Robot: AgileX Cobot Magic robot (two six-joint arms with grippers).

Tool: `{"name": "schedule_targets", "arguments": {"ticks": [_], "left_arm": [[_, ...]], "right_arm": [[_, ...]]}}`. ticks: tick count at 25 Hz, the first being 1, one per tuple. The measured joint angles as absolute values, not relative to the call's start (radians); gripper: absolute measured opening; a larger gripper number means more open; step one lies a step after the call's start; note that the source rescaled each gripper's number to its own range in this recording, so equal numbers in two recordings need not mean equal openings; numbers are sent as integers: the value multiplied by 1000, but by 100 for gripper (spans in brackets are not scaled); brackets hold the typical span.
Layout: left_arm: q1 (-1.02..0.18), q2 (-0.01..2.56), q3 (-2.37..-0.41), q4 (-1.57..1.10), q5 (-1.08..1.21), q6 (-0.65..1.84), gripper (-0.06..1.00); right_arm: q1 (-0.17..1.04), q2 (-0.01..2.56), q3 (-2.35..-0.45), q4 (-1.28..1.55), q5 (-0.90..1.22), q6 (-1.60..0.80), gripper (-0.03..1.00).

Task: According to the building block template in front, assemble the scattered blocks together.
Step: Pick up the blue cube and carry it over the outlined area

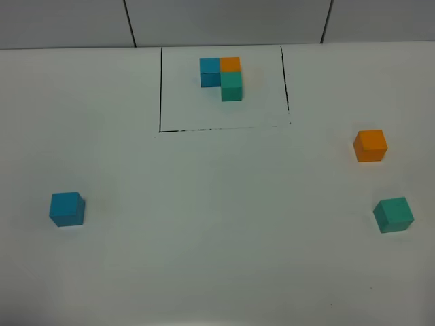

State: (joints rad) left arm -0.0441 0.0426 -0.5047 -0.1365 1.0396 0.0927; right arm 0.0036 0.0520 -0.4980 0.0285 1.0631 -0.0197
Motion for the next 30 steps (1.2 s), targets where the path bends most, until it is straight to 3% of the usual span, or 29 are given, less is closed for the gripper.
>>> {"name": "schedule_targets", "arguments": {"ticks": [3,12,23,30], "left_arm": [[-44,138,-505,-136,1040,104,70],[-44,530,-624,-134,908,152,96],[-44,1141,-781,-116,869,124,97],[-44,1391,-793,-105,780,56,97]], "right_arm": [[4,52,-498,27,1063,-20,72],[4,52,-498,26,1062,-20,72],[4,52,-498,26,1062,-20,72],[4,52,-498,26,1062,-20,72]]}}
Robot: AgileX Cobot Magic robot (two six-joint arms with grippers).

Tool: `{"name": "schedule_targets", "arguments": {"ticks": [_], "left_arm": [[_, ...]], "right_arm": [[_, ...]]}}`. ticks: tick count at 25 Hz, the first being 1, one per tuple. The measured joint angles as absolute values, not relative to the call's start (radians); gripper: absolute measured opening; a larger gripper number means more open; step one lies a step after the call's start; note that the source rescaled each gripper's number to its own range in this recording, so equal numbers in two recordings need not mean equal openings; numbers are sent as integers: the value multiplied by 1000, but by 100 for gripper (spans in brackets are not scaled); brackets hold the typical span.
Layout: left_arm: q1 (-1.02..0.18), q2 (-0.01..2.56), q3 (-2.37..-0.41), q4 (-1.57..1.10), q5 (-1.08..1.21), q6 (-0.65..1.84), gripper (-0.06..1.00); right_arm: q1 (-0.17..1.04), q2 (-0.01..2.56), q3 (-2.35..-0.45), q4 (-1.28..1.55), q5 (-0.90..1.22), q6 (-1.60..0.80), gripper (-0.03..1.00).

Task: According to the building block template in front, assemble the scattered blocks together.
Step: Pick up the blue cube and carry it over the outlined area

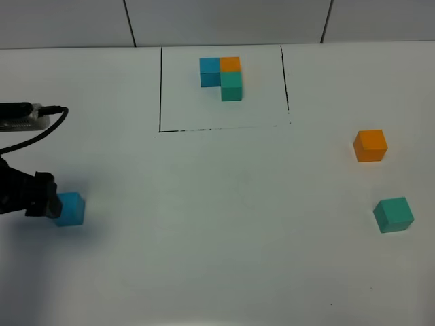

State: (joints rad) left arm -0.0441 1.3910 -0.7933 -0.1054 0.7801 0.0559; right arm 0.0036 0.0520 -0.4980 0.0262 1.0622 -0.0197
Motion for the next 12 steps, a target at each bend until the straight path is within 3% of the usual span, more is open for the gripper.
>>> {"name": "schedule_targets", "arguments": {"ticks": [12], "left_arm": [[-44,1561,-829,-97,656,-38,97]], "right_arm": [[4,52,-498,26,1062,-20,72]]}}
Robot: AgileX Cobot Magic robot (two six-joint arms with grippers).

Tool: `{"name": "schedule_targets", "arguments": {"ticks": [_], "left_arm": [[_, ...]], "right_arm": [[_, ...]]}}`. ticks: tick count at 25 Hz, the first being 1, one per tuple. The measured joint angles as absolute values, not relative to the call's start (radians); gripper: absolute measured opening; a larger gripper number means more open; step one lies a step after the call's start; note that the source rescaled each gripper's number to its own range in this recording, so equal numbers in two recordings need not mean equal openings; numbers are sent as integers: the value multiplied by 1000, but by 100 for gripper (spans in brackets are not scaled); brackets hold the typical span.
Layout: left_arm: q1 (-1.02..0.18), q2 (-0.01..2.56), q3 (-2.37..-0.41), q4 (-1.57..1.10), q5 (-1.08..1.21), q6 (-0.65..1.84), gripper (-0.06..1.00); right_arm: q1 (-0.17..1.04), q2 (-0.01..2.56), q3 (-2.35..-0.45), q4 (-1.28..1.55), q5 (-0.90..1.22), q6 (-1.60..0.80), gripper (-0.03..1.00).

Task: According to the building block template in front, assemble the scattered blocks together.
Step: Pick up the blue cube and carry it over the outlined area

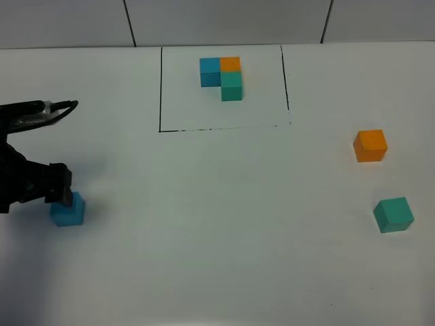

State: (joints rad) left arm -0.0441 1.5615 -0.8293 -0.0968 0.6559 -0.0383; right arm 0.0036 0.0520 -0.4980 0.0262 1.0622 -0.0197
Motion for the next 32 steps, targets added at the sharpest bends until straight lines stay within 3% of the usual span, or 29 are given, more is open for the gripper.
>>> {"name": "schedule_targets", "arguments": {"ticks": [20,26,29,32], "left_arm": [[-111,1754,-903,-85,633,-124,95],[-111,1827,-904,-85,603,-125,89],[-111,1842,-904,-85,599,-125,74],[-111,1843,-905,-85,597,-124,38]], "right_arm": [[4,52,-498,26,1062,-20,72],[4,52,-498,26,1062,-20,72],[4,52,-498,26,1062,-20,72],[4,52,-498,26,1062,-20,72]]}}
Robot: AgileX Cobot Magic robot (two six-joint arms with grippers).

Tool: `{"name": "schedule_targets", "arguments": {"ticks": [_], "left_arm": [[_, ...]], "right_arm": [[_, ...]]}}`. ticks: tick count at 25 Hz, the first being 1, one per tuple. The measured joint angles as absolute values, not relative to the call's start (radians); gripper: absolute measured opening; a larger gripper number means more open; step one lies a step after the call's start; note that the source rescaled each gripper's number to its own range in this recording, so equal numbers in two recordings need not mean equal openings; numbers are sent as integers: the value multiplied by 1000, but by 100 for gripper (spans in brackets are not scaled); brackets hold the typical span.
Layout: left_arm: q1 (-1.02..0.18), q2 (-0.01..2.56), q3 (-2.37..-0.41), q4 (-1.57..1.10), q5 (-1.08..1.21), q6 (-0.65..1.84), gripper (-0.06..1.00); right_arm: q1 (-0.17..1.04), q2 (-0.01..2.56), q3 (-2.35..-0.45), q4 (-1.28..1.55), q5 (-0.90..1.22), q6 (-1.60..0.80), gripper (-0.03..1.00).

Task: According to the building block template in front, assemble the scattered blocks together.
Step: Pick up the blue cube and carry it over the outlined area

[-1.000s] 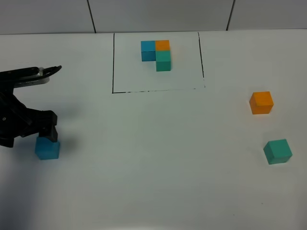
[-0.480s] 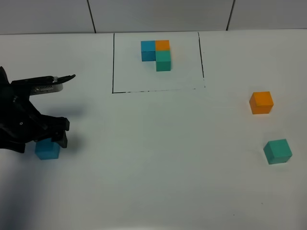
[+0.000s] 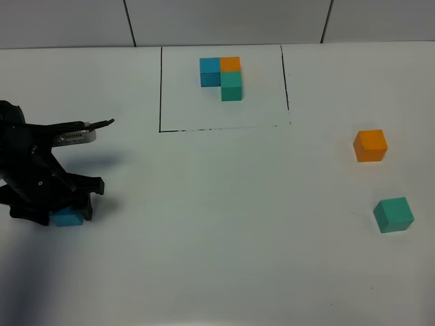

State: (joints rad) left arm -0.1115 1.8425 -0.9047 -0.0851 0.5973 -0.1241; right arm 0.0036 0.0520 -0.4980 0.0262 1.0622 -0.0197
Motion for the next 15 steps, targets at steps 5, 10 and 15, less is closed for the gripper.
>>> {"name": "schedule_targets", "arguments": {"ticks": [5,10,15], "left_arm": [[-111,1843,-905,-85,610,-113,1],[-111,1843,-925,-86,676,-10,1],[-117,1843,-1008,-85,769,99,1]], "right_arm": [[4,52,-498,26,1062,-20,72],[4,52,-498,26,1062,-20,72],[4,52,-498,26,1062,-20,72]]}}
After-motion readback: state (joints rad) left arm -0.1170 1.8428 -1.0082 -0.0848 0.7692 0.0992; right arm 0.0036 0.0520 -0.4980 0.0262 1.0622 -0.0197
